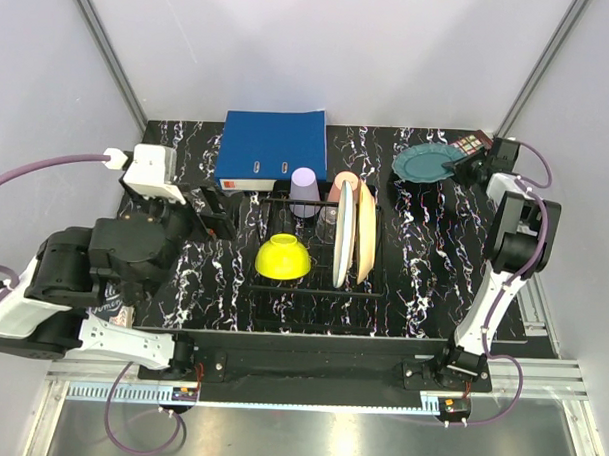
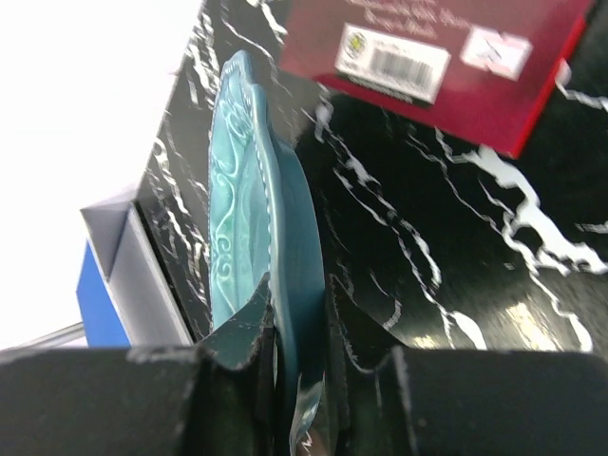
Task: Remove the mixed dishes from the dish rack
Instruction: Place the plate at the center of the board, then pick up the plate from the dish rack.
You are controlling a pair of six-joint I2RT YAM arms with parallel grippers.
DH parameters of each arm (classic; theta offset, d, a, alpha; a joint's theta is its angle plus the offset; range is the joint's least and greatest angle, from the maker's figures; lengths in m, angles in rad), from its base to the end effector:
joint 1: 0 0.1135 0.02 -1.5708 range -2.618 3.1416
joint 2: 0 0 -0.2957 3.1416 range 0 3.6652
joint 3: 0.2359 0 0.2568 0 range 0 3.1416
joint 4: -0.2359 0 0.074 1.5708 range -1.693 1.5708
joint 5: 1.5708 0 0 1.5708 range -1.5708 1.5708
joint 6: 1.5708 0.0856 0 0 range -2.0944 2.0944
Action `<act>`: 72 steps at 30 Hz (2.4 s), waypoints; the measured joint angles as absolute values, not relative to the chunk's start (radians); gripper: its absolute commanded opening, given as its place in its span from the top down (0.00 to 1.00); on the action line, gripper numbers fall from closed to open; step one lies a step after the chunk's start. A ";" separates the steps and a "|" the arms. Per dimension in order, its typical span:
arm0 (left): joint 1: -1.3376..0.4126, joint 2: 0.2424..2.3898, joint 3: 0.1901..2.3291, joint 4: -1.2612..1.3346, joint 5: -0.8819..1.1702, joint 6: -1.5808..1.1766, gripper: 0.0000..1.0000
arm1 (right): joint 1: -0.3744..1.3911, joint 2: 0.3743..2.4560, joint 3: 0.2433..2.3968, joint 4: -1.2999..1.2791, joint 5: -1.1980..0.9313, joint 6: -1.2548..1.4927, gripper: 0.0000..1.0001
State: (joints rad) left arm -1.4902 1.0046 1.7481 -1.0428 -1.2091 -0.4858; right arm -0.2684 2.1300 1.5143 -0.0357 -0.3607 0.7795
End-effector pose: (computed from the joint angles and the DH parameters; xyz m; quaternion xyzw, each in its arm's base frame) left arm 0.0882 -0.0974 0.5455 0.0228 0.7427 -0.1562 0.6507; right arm 0.5267 -0.1135 0.1755 0.3722 0.8032 0.2659 0.3817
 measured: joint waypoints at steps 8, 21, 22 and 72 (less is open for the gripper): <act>-1.479 1.013 1.735 -1.044 -1.170 -0.506 0.01 | -0.268 2.156 1.544 0.000 -0.362 0.782 1.00; -1.439 1.015 1.711 -1.018 -1.119 -0.506 0.01 | -0.270 2.266 1.625 -0.036 -0.385 0.815 0.85; -1.437 1.017 1.710 -1.014 -1.116 -0.506 0.01 | -0.270 2.273 1.641 -0.052 -0.385 0.820 0.78; -1.142 1.188 1.684 -0.784 -0.466 -0.459 0.01 | 0.103 1.134 1.489 -0.528 0.002 0.738 0.10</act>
